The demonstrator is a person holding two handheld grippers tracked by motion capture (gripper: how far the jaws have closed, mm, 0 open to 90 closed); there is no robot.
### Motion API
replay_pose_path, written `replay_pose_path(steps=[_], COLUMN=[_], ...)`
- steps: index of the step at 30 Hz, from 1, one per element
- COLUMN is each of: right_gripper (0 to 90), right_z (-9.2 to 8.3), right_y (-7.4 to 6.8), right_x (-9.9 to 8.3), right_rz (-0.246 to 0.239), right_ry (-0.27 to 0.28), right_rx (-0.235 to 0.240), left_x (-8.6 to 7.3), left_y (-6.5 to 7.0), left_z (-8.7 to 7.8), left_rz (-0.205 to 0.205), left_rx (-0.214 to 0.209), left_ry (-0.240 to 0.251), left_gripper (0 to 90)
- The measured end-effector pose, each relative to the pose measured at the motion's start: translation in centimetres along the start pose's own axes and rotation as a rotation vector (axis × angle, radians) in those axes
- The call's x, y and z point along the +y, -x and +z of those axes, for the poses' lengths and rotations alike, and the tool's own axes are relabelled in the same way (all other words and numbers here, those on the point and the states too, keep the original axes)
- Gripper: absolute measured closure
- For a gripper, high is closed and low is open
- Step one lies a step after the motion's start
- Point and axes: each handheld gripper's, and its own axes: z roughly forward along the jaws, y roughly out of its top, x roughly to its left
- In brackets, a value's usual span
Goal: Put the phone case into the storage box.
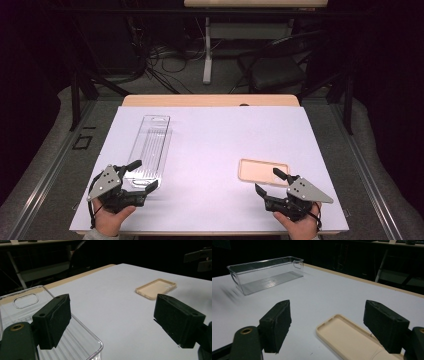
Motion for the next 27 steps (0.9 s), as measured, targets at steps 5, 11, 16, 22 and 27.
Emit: replay_pose_path(steps=[5, 11, 16, 22, 27], right_gripper=[21.8, 21.8, 21.8, 22.1, 22.4], right_z=[0.0, 0.1, 0.1, 0.1, 0.4], right_y=[0.0, 0.0, 0.1, 0.6, 1.2], right_x=[0.0, 0.0, 0.0, -0.1, 0.1], right_rz=[0.000, -0.005, -0.013, -0.015, -0.010], right_ry=[0.001, -0.008, -0.019, -0.051, -0.113], right_rx=[-0.003, -0.004, -0.019, -0.049, -0.069], left_x=[0.0, -0.1, -0.1, -0.2, -0.4], left_y=[0.0, 0.0, 0.1, 0.0, 0.1], left_z=[0.0, 0.1, 0.2, 0.3, 0.5], left_rz=[-0.001, -0.006, -0.010, -0.013, -0.022], left_rx=[0.001, -0.008, -0.006, -0.012, -0.018], left_ry=[-0.005, -0.007, -0.007, -0.016, -0.035], left_gripper=[14.4, 14.7, 14.7, 14.9, 15.0])
